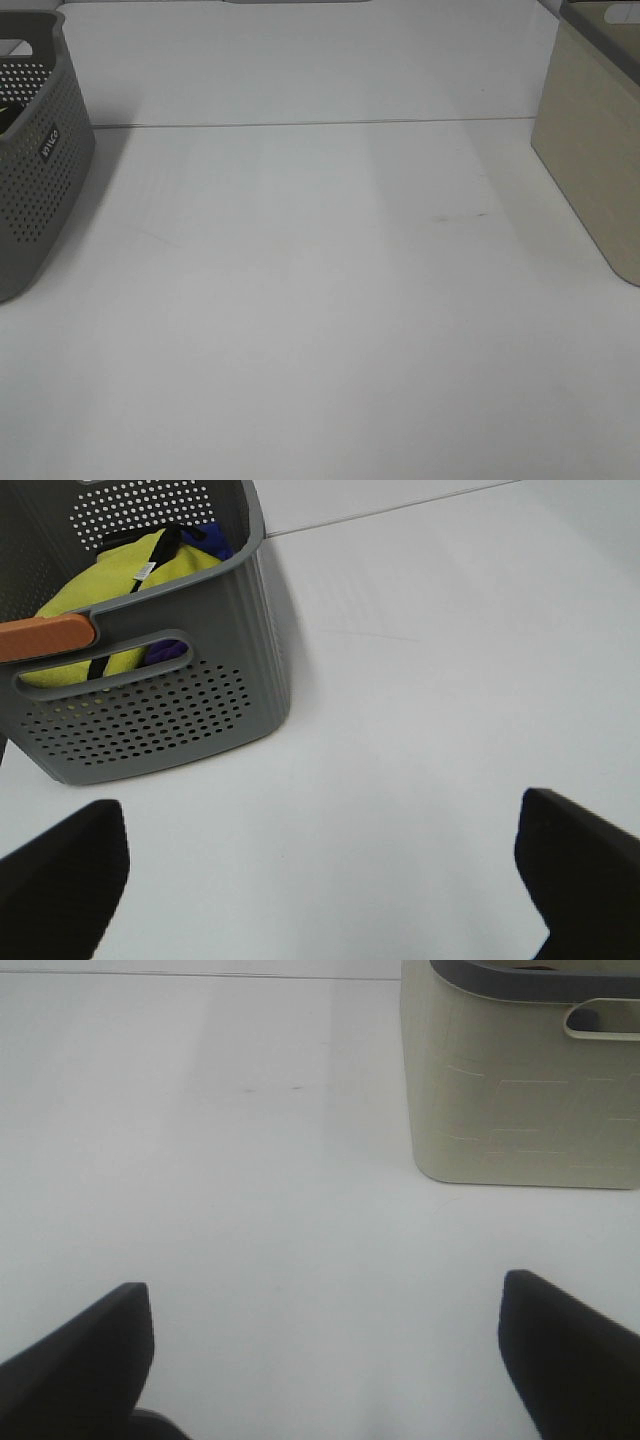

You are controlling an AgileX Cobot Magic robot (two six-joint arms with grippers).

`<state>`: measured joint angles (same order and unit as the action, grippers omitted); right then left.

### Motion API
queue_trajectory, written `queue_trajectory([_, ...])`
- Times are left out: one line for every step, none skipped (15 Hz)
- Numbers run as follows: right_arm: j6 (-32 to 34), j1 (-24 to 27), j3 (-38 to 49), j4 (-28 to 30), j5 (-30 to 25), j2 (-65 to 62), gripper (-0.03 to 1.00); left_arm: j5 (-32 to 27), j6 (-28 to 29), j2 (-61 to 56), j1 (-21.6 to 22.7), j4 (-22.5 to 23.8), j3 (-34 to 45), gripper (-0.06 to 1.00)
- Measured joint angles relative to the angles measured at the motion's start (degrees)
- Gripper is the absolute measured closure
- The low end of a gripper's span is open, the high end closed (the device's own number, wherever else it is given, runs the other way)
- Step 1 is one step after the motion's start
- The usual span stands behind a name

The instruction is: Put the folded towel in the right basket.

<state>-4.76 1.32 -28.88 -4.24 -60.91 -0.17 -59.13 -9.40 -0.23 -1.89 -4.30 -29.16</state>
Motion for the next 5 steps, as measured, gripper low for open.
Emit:
queue_trajectory([0.00,0.00,0.00,0.00,0.00,0.00,0.10,0.00,0.00,0.00,0.00,0.00,0.00,-0.04])
queue_trajectory([0.00,0.00,0.00,0.00,0.00,0.00,0.10,0.00,0.00,0.00,0.00,0.00,0.00,-0.04])
queue_trajectory([0.00,0.00,0.00,0.00,0.00,0.00,0.10,0.00,0.00,0.00,0.00,0.00,0.00,-0.04])
queue_trajectory([0.00,0.00,0.00,0.00,0.00,0.00,0.10,0.00,0.00,0.00,0.00,0.00,0.00,-0.04])
queue_trajectory([0.00,0.00,0.00,0.00,0.00,0.00,0.10,0.00,0.00,0.00,0.00,0.00,0.00,-0.04])
